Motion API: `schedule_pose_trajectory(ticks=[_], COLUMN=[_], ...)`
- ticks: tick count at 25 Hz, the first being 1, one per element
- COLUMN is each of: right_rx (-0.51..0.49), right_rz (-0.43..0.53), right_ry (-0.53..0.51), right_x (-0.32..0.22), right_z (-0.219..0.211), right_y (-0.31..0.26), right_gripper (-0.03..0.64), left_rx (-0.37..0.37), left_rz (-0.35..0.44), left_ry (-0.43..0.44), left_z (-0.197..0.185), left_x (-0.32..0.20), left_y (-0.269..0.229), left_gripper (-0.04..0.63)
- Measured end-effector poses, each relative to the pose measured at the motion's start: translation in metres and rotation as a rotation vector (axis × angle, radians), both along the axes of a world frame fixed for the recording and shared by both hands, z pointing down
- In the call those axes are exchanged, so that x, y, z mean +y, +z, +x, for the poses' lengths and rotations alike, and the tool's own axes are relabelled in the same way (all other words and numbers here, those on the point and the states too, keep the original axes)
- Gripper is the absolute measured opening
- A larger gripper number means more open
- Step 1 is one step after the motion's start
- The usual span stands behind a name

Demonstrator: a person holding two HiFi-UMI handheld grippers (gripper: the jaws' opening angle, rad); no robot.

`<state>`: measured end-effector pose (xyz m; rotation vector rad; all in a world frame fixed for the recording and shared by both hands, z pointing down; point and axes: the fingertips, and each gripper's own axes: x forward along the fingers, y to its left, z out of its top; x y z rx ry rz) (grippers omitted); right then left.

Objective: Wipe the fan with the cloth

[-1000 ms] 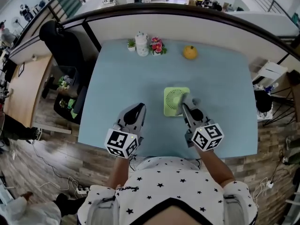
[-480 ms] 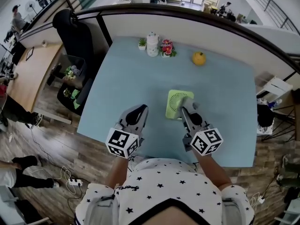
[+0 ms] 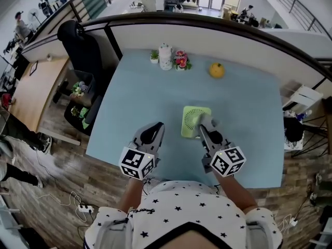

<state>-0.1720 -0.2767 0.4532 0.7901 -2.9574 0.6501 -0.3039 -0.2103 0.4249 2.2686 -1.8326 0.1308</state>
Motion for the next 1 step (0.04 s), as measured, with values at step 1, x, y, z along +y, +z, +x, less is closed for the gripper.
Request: schedule_pose_trajectory(ticks=[1], right_rx=[0.0], right_rz=[-0.003], right_ry=[-0.001], right_x=[-0.0001], right_z=[0.0011], right_y=[-0.0005], right_gripper=[0.046], left_rx=[0.001], left_rz=[-0.002], left_ry=[0.002], left_z=[0.0016], left_x=[-0.0008], left_y=[-0.0001], left_gripper=[0.04])
